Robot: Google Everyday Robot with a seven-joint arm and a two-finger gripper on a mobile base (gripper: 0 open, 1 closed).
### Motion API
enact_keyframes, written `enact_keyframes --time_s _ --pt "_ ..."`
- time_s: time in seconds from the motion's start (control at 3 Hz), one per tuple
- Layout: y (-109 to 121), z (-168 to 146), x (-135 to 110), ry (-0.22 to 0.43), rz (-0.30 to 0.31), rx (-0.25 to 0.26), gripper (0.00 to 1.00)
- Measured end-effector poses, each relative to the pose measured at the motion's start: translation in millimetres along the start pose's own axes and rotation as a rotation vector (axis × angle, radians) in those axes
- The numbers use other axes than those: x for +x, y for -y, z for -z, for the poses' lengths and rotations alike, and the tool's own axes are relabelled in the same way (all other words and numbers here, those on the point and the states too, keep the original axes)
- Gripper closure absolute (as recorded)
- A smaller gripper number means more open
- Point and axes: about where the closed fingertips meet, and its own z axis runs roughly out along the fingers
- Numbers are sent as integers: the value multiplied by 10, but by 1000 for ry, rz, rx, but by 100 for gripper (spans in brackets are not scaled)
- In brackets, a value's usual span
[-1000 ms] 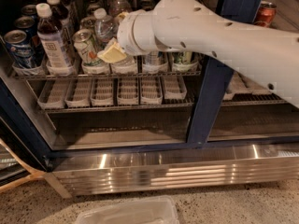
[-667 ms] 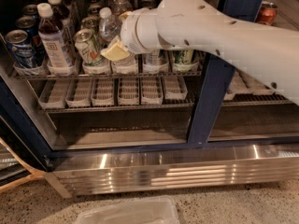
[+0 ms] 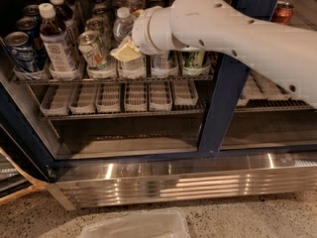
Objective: Pick water bottle from top shelf of fridge
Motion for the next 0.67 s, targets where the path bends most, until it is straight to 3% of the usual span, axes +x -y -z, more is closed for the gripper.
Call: enact_keyframes --time_s 0.67 --pt "-12 -22 8 -7 -3 -9 37"
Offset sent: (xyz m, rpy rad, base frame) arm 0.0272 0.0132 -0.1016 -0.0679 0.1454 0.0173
